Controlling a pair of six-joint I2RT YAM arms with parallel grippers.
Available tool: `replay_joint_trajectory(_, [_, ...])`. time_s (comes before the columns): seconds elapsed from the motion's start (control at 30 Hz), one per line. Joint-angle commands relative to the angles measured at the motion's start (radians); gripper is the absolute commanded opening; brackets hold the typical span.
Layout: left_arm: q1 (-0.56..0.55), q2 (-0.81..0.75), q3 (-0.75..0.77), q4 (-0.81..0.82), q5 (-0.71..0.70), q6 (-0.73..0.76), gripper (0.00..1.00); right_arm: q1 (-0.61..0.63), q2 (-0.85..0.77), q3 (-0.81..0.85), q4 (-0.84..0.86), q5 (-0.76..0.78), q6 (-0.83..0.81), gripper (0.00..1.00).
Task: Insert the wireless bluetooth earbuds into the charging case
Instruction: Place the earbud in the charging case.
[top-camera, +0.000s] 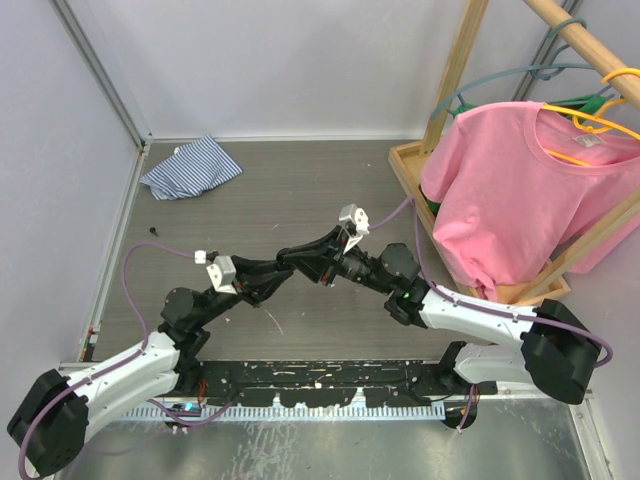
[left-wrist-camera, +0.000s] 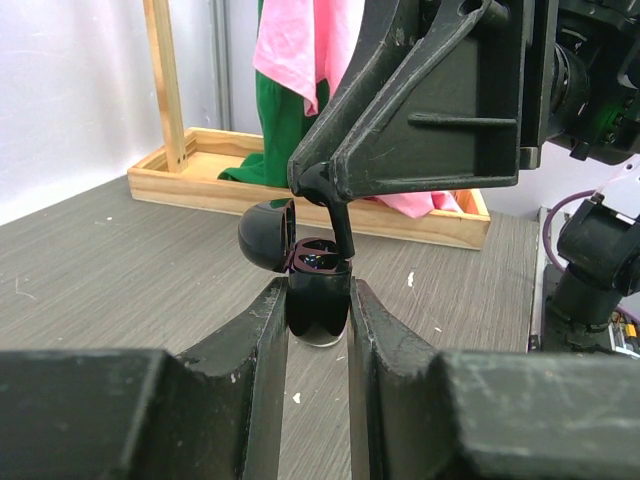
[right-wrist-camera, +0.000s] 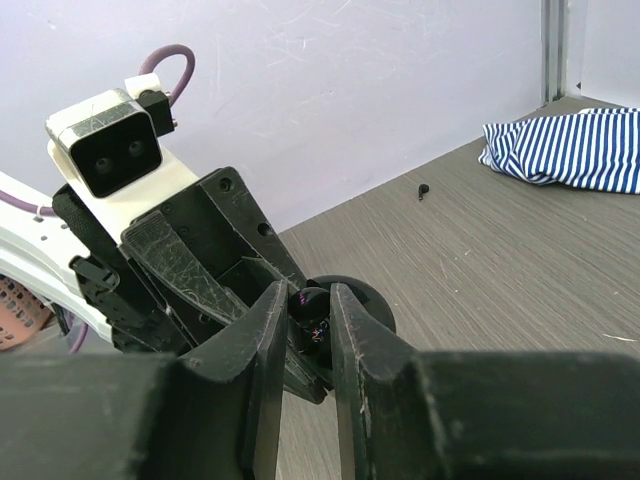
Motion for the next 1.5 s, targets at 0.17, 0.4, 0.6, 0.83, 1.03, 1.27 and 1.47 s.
replay_joint_trajectory(0.17, [-0.003,-0.013,0.006,0.082,-0.009,-0.016,0.0,0.02,0.01,0.019,0.064,0.011,-0.025,0.19])
replay_joint_trajectory(0.4, [-0.004,-0.012,0.009,0.092,0.007,-0.023,0.0,0.026,0.0,0.018,0.055,0.03,-0.044,0.19])
replay_joint_trajectory(0.6, [-0.004,-0.017,0.011,0.093,0.017,-0.029,0.0,0.028,-0.019,0.011,0.044,0.058,-0.061,0.18])
replay_joint_trajectory(0.83, [-0.003,-0.019,0.012,0.096,0.024,-0.036,0.0,0.029,-0.021,0.007,0.041,0.07,-0.068,0.18])
replay_joint_trajectory(1.03, [-0.004,-0.015,0.016,0.097,0.005,-0.043,0.0,0.032,-0.021,0.003,0.043,0.064,-0.071,0.18])
replay_joint_trajectory(1.27, [-0.003,-0.003,0.02,0.092,-0.069,-0.054,0.0,0.032,-0.03,-0.007,0.048,0.053,-0.077,0.19])
replay_joint_trajectory(1.47, [-0.004,0.001,0.022,0.109,-0.083,-0.061,0.0,0.031,-0.035,-0.013,0.051,0.051,-0.072,0.19])
